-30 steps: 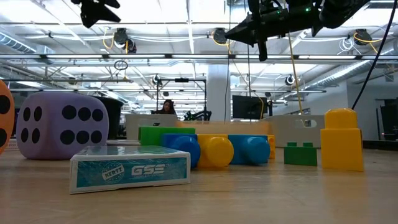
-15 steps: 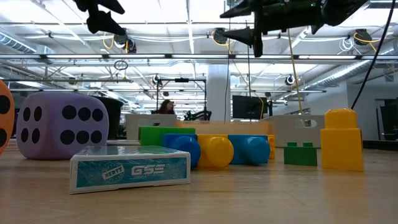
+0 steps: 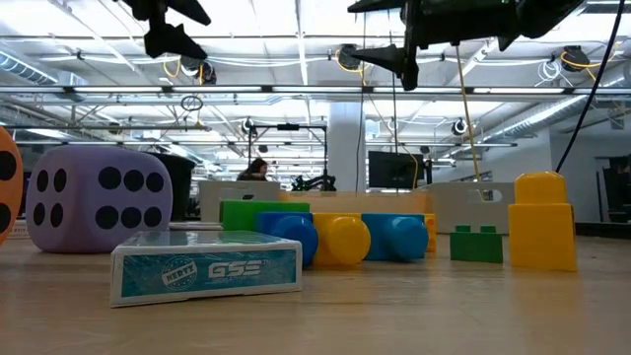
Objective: Pick & Place Toys
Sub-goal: Put the top green game piece into the orange bin
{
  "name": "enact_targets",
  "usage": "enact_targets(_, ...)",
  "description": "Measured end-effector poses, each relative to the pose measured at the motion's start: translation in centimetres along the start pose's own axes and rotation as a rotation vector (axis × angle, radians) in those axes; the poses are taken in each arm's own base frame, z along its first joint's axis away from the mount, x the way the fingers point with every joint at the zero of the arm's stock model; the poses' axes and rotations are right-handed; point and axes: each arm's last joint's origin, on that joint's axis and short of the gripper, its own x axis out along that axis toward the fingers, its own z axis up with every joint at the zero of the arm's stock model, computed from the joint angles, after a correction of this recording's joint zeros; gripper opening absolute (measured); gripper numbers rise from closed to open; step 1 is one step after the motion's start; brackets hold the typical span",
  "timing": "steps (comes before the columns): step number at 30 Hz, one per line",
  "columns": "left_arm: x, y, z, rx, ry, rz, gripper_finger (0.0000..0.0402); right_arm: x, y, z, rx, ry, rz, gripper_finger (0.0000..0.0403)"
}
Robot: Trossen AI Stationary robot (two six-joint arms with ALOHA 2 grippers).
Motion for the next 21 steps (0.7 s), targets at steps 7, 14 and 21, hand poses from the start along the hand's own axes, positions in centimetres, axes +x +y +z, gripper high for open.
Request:
enact_targets(7,1.4,0.1,0.1,-0.005,0.037,0.01,0.0321,0.2,1.5,-1.8,-0.074,0.116,-0.157,0.0286)
enact_targets(14,3.2,0.2,0.2,-0.007,0.071,0.016,0.0316,0.5,1.3,-3.9,-0.206,0.238,-0.488,0.0277)
enact_targets(21,5.0,0.4,-0.1,-0.019,0.134,0.015,0.0314,3.0,-1.4,-7.3,-0.123,0.31,-0.615,0.0271)
